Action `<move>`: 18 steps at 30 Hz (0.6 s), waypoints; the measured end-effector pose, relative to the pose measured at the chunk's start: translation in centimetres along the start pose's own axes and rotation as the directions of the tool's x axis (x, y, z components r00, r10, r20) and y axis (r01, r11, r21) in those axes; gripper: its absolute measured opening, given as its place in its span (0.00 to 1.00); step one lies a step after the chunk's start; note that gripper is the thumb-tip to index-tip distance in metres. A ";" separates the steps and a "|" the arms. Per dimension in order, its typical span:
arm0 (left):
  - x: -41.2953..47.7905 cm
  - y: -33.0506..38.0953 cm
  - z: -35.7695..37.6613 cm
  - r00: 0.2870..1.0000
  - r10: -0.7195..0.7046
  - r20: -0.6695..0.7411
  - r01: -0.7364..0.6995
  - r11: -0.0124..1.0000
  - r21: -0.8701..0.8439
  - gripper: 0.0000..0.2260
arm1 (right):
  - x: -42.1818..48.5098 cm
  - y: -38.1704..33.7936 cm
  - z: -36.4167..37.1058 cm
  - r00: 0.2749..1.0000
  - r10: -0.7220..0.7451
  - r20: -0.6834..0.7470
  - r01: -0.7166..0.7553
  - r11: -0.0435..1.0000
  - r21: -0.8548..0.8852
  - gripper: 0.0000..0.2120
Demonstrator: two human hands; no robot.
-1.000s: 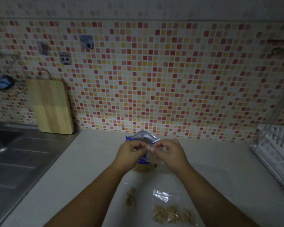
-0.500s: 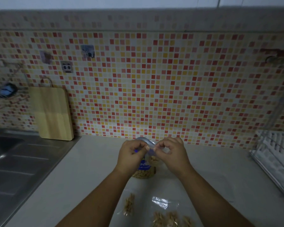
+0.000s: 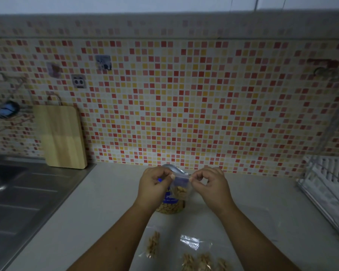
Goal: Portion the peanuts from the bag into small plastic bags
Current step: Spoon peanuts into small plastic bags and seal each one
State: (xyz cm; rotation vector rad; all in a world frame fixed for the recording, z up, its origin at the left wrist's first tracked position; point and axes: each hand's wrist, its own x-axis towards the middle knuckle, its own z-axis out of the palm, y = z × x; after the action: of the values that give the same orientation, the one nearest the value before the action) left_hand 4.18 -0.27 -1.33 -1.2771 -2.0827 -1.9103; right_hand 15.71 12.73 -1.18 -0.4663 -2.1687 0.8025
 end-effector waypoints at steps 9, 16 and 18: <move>-0.3 -0.2 -0.2 0.974 -0.207 0.087 0.220 0.957 -0.189 0.10 | -0.1 -0.6 -0.4 0.979 0.173 0.108 -0.196 0.944 0.266 0.12; -3.4 -2.4 0.2 0.837 -0.458 0.301 0.516 0.843 -0.153 0.07 | -2.8 1.6 1.0 0.806 0.387 0.448 -0.549 0.771 0.323 0.09; -4.9 -3.7 0.6 0.783 -0.545 0.300 0.595 0.796 -0.108 0.08 | -4.2 2.9 2.3 0.723 0.471 0.505 -0.650 0.710 0.269 0.10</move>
State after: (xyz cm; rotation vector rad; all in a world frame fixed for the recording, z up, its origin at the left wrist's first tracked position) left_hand 5.60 -1.97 -7.11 -1.0312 -2.7281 -2.3407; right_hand 16.84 11.65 -6.58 -0.8241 -2.1085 1.8379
